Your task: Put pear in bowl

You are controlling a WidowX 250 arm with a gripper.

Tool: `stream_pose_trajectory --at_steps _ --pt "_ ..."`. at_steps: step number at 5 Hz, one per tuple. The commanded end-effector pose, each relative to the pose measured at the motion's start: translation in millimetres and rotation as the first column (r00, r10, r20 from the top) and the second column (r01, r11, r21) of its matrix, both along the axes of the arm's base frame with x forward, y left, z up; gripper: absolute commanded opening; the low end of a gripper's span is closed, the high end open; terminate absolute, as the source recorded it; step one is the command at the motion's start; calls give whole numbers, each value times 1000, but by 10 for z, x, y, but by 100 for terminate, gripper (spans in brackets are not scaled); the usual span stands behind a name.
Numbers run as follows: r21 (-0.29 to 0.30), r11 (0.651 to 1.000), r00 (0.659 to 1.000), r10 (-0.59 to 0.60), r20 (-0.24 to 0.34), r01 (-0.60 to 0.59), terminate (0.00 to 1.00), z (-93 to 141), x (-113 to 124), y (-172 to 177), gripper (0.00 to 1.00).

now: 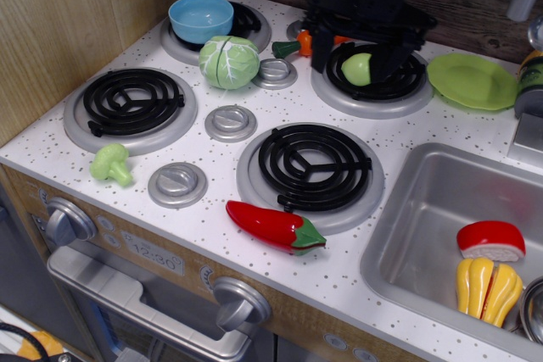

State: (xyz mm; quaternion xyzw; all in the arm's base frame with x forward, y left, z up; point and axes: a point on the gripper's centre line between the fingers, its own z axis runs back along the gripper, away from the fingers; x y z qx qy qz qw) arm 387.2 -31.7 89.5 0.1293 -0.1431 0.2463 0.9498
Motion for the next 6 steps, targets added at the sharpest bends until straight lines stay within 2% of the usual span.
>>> stream_pose_trajectory --at_steps 1,2,4,6 --pt "28 999 986 -25 167 21 0 111 341 -37 100" --pt "31 999 982 -44 186 39 0 132 508 -1 100" --pt "39 994 975 -107 196 101 0 -11 726 122 100" --pt "19 991 969 -133 207 132 0 -199 755 227 100"
